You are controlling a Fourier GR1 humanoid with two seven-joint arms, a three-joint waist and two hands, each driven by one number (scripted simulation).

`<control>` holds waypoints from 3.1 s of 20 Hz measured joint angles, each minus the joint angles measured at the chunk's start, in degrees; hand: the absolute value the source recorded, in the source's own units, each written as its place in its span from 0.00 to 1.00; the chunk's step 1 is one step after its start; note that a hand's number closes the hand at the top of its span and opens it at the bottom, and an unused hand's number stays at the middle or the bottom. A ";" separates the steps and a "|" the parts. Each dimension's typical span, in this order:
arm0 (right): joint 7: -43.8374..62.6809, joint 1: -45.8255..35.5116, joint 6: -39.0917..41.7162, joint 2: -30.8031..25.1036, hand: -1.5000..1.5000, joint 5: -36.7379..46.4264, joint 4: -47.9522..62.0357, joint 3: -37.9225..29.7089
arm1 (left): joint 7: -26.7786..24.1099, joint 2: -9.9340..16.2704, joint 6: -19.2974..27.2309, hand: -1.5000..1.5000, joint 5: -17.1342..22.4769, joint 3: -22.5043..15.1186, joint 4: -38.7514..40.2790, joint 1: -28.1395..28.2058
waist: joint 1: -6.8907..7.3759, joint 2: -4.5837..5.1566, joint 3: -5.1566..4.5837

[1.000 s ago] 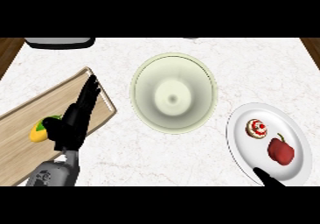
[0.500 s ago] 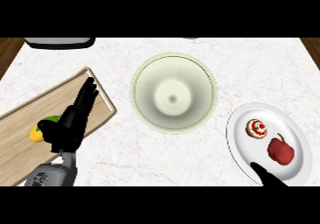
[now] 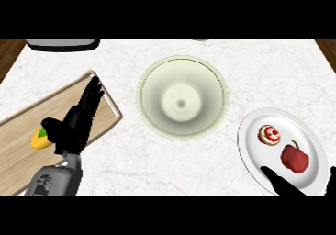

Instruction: Pick the bell pepper from the plate and place it in the bowl

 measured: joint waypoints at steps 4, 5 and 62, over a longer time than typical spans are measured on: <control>-4.05 -2.75 0.82 0.88 0.00 -3.16 4.67 -2.65 | 0.25 -0.23 -0.63 0.50 -0.38 0.13 -1.68 1.14 | 0.09 0.00 -0.01; -5.42 -2.79 -0.11 1.40 0.00 -3.32 5.95 -1.66 | 0.00 -0.58 -0.48 0.50 -0.60 0.18 -1.29 0.93 | 0.07 0.00 -0.02; -5.20 -28.06 62.51 -20.91 1.00 -5.74 -30.05 28.04 | -2.17 -2.76 -2.53 0.50 -2.98 1.63 -0.16 2.06 | 0.26 -0.04 -0.13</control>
